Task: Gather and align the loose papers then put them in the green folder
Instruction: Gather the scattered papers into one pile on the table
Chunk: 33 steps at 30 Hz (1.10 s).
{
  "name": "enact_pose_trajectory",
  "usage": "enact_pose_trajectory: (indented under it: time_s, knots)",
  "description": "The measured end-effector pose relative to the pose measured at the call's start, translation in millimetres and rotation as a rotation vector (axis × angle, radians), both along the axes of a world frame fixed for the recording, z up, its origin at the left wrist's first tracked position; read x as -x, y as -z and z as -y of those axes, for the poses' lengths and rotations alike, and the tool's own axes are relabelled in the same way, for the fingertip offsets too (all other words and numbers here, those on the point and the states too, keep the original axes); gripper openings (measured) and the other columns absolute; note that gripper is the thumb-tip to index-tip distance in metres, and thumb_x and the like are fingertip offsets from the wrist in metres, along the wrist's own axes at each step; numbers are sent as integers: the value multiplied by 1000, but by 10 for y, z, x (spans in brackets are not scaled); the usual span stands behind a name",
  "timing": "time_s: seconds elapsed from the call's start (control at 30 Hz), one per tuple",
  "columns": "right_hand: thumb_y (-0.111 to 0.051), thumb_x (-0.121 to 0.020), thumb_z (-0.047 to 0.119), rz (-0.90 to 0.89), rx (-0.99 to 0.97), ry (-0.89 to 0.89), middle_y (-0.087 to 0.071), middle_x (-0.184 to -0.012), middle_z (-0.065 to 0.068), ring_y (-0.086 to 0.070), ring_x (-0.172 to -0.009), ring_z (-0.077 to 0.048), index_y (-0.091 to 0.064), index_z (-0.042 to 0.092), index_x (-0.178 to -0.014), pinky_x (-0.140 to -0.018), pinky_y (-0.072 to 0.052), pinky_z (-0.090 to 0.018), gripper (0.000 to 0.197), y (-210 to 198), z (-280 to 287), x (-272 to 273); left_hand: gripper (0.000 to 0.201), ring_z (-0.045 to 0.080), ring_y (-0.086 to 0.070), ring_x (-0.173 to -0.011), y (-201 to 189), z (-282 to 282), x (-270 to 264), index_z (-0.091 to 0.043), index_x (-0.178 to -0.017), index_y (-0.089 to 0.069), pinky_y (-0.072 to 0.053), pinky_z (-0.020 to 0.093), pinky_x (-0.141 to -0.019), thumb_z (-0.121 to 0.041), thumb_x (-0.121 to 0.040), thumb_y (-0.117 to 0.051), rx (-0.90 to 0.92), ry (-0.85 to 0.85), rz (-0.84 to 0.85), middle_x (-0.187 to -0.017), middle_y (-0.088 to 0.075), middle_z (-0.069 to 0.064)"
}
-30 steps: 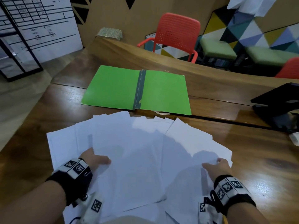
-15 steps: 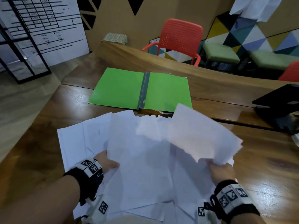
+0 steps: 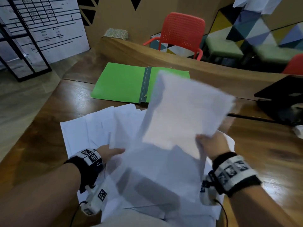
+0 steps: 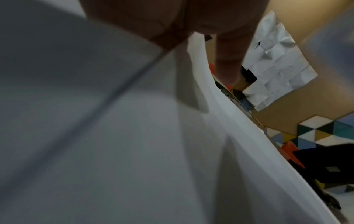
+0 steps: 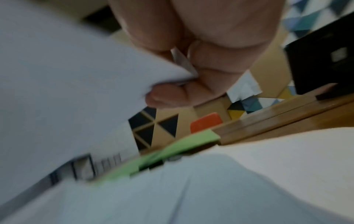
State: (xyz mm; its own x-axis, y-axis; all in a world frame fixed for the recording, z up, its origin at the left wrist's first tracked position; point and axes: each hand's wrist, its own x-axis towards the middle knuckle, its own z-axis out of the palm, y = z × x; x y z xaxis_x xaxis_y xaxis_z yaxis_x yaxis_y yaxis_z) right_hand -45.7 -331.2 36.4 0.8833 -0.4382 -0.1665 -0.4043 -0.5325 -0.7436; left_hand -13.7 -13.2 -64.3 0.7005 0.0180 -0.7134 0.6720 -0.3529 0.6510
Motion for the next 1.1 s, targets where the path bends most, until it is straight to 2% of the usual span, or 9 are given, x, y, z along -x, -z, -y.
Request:
enact_pose_trajectory:
  time_s: [0.1, 0.2, 0.3, 0.4, 0.47, 0.57, 0.8, 0.97, 1.1]
  knots:
    - [-52, -86, 9, -201, 36, -127, -63, -110, -16, -59, -105, -33, -57, 5, -112, -79, -43, -28, 26, 455, -213, 109, 67, 34, -62, -99, -62, 118, 42, -3, -119, -54, -50, 47, -93, -50, -73, -67, 138, -99, -96, -115, -60, 16]
    - [-53, -90, 18, -312, -121, -260, -60, -116, -6, -56, -99, -23, -51, 12, -124, -81, -42, -28, 34, 631, -362, 200, 83, 31, -64, -98, -73, 222, 82, -5, -120, -56, -49, 41, -92, -58, -59, -75, 30, 19, -99, -115, -64, 14]
    - [-47, -92, 42, -362, 10, -119, -54, -130, -12, -52, -112, -31, -47, 18, -132, -95, -41, -37, 47, 691, -198, 192, 53, 30, -58, -109, -143, 306, 119, 0, -118, -58, -43, 29, -87, -24, -74, -75, -156, 136, -27, -122, -61, 17]
    - [-52, -86, 48, -460, 188, 179, -43, -139, -18, -44, -124, -39, -33, 18, -141, -102, -36, -44, 66, 664, 119, 230, 37, 26, -55, -91, -110, 331, 136, 2, -113, -60, -40, 28, -79, -11, -79, -69, -181, 108, -8, -114, -63, 20]
    - [-62, -84, 38, -459, 22, 200, -54, -126, -17, -53, -114, -35, -46, 9, -130, -93, -43, -38, 56, 684, 223, 281, 27, 25, -53, -86, -85, 341, 133, -3, -104, -62, -40, 28, -74, -12, -79, -68, -202, 109, 12, -100, -62, 17]
    - [-69, -79, 27, -449, -89, 28, -63, -79, -8, -62, -76, -26, -63, 11, -78, -64, -47, -28, 17, 719, 220, 336, 14, 22, -53, -73, -32, 354, 125, -7, -87, -59, -39, 25, -58, -14, -78, -68, -245, 116, 24, -81, -59, 9]
    - [-56, -89, 28, -458, 106, 139, -63, -115, -20, -58, -104, -34, -62, -3, -113, -84, -44, -32, 39, 608, 502, 418, 35, 23, -50, -85, -120, 372, 121, 1, -113, -59, -38, 27, -72, -9, -80, -65, -241, 87, 73, -101, -60, 14]
    - [-67, -81, 17, -430, -147, 147, -67, -107, -23, -64, -96, -37, -65, -2, -109, -89, -52, -45, 33, 665, 573, 536, 43, 27, -50, -88, -170, 321, 66, 3, -120, -55, -39, 29, -75, -14, -82, -63, -235, 68, 46, -116, -60, 20]
    - [-59, -87, 13, -359, 67, 189, -64, -102, -21, -59, -92, -34, -61, -5, -113, -78, -47, -36, 32, 444, 701, 519, 36, 25, -50, -86, -180, 346, 100, 4, -116, -58, -38, 28, -74, -11, -83, -62, -251, 78, 62, -119, -61, 22]
